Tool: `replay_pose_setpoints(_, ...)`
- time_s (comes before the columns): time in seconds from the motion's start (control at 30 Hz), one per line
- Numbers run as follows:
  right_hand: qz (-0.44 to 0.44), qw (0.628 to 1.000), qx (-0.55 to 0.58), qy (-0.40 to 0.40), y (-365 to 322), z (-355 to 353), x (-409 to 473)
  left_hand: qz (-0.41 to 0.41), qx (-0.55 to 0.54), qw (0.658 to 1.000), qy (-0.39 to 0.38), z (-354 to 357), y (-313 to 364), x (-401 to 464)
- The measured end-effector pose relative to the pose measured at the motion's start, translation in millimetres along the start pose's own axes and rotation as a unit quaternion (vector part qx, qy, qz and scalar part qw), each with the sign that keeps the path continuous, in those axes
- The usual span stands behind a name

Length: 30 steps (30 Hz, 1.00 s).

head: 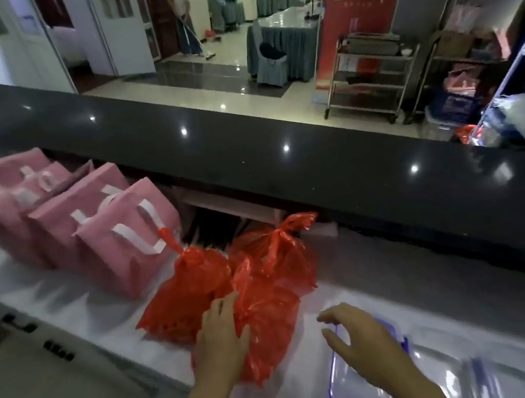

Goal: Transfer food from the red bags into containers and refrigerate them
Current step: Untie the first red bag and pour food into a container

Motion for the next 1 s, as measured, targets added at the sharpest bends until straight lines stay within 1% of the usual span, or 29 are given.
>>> replay_pose_setpoints(0.07,-0.009,1.0,0.011,-0.007,-9.1,12.9,19.2,-0.013,-0.058,0.997,-0.052,14.2,-11.7,7.6)
replay_pose_setpoints(0.13,-0.03,0.999,0.024,-0.01,-23.1,24.5,37.7,-0.015,-0.092,0.992,-0.088,22.5,-15.4,12.3)
replay_pose_setpoints(0.23,-0.062,0.997,0.037,-0.005,-37.4,41.6,62.6,-0.001,-0.201,0.977,-0.071,17.5,-13.3,22.3)
replay_pose_setpoints(0.37,-0.069,0.993,0.082,-0.039,-49.4,64.9,84.2,0.038,-0.27,0.96,-0.07,4.8,3.7,31.8)
replay_pose_setpoints(0.47,-0.068,0.992,0.101,-0.024,-46.9,57.8,95.6,0.037,-0.329,0.942,-0.061,-0.7,11.7,38.6)
replay_pose_setpoints(0.57,-0.073,0.992,0.104,0.003,-37.9,41.7,102.0,0.038,-0.353,0.931,-0.082,5.8,17.8,43.1)
replay_pose_setpoints(0.67,-0.075,0.991,0.109,0.029,-32.1,36.2,105.2,0.023,-0.389,0.911,-0.137,13.9,21.1,54.2)
replay_pose_setpoints(0.73,-0.066,0.991,0.107,0.04,-27.8,39.7,106.8,0.002,-0.386,0.905,-0.179,22.3,19.5,64.0)
replay_pose_setpoints(0.8,-0.055,0.992,0.103,0.044,-23.8,42.8,108.9,0.013,-0.366,0.905,-0.215,30.1,21.2,72.0)
replay_pose_setpoints(0.9,-0.036,0.989,0.128,0.058,-14.3,39.2,113.1,0.042,-0.359,0.891,-0.276,37.2,31.2,74.8)
replay_pose_setpoints(0.93,-0.026,0.988,0.142,0.059,-10.7,37.9,113.5,0.051,-0.352,0.891,-0.281,38.0,33.2,75.6)
replay_pose_setpoints(1.0,-0.015,0.985,0.165,0.048,-4.8,37.7,113.8,0.067,-0.32,0.912,-0.25,35.5,32.7,80.3)
Point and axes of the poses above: each hand's wrist, its own x-axis towards the middle knuckle, its own z-axis out of the palm, y = z × x, the point moved 9 cm from there along x, towards the middle knuckle, and after that the axes turned 7 degrees about x, right-handed, at the moved point
